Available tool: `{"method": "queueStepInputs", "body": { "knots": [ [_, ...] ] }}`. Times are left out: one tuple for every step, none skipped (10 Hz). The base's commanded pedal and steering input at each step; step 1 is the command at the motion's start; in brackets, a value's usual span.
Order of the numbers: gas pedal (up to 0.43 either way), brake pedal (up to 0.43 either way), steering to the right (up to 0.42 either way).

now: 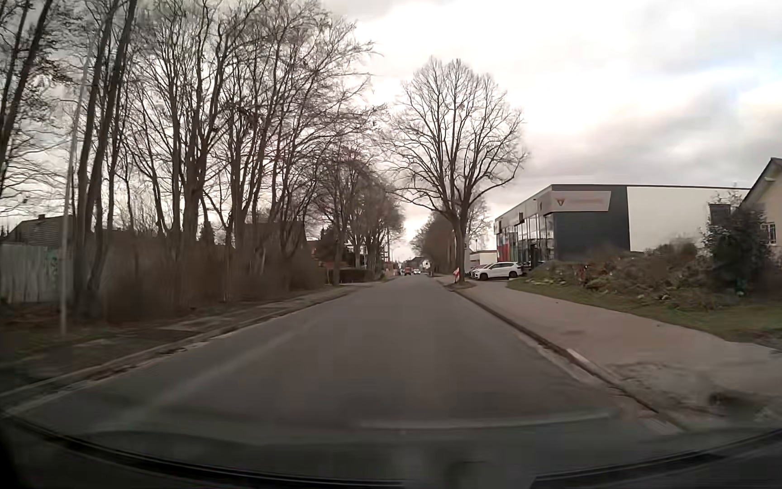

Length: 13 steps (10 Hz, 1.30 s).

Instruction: Follow the waypoints while adhering to traffic rules and regulations

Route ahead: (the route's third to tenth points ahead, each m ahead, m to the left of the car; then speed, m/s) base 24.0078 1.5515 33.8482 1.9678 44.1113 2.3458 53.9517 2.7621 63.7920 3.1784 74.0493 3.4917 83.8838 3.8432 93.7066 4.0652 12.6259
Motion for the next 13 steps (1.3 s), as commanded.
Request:
{"method": "queueStepInputs", "body": {
  "knots": [
    [0.059,0.0,-0.003],
    [0.059,0.0,-0.003],
    [0.067,0.0,-0.003],
    [0.079,0.0,-0.003],
    [0.079,0.0,-0.001],
    [0.079,0.0,-0.001],
    [0.079,0.0,0.0],
    [0.079,0.0,-0.003],
    [0.079,0.0,-0.006],
    [0.079,0.0,-0.009],
    [0.079,0.0,-0.009],
    [0.079,0.0,-0.005],
    [0.079,0.0,-0.003]
  ]
}}
